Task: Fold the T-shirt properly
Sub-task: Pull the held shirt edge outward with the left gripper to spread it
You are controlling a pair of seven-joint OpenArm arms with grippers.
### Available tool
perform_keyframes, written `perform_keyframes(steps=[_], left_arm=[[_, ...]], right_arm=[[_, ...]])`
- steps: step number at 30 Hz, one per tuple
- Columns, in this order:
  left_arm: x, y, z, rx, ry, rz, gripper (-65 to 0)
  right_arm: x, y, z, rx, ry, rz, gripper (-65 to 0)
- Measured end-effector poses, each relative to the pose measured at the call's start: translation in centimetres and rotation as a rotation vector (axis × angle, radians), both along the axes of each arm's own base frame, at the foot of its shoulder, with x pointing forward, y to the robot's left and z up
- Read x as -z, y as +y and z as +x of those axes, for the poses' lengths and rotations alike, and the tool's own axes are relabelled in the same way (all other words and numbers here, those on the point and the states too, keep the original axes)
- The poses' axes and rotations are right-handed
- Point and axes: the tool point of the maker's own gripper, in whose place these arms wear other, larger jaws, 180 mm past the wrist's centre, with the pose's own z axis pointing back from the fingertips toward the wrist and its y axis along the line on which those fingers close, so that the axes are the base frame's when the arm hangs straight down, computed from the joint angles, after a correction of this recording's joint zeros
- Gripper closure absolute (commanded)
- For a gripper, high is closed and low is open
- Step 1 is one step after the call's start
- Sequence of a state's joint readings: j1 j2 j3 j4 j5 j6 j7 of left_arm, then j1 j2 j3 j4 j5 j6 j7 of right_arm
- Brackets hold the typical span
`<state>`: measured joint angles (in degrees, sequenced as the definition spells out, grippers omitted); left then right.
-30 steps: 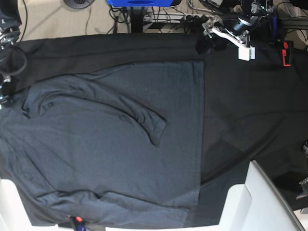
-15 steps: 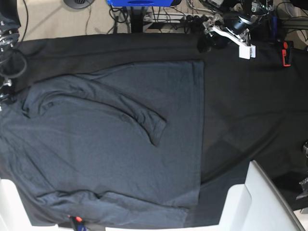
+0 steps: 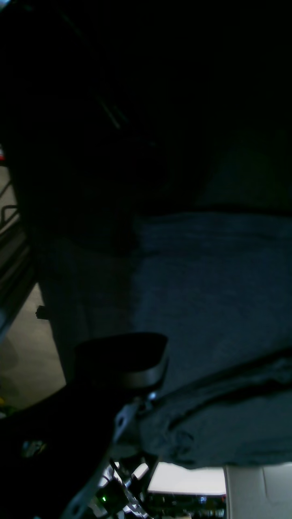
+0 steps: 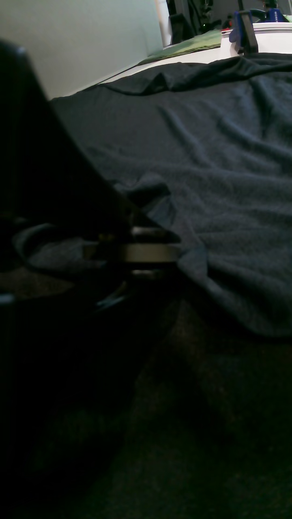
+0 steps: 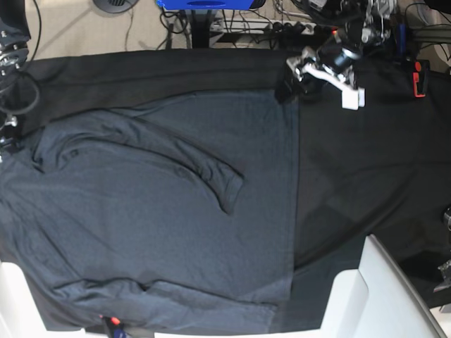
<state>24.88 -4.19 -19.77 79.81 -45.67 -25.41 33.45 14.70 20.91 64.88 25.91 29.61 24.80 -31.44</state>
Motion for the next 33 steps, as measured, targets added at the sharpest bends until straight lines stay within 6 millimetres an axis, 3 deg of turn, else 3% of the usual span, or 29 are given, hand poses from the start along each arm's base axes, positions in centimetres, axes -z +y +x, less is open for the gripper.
perform_keyframes(steps=[3,7,12,14,17,22,27,33], left_arm=[[-0.1,-0.5,0.5,-0.008,-0.010,-0.009,-49.4],[0.3,-2.9,0.8,0.051,0.003,-0.037,-38.8],[1.1,-4.9,0.7,0.072,0.016,-0.085,-31.3],[1.4,-4.9,1.0,0.064,0.023,-0.091,-22.5],[2.0,-4.7,0.6,0.062,0.057,-0.074,0.0],[1.3,-4.8,0.8,0.100,0.052,-0.044,0.0],[-2.3,-4.6,2.7,0.136,-0.056,-0.005,0.0],[-3.9,-4.4,2.7,0.189,-0.061,0.021,0.0]], right_arm=[[0.0,0.0,0.0,0.000,0.000,0.000,0.0],[0.0,-0.1,0.0,0.002,0.002,-0.001,0.0],[0.0,-0.1,0.0,0.003,0.002,-0.001,0.0],[-0.1,-0.1,0.0,0.002,0.002,-0.003,0.0],[0.0,-0.1,0.0,-0.002,0.005,-0.006,0.0],[-0.1,-0.3,-0.1,-0.001,0.004,-0.012,0.0],[-1.3,-2.5,-1.2,-0.009,0.032,-0.095,0.0],[-2.1,-3.5,-1.6,-0.007,0.027,-0.135,0.0]])
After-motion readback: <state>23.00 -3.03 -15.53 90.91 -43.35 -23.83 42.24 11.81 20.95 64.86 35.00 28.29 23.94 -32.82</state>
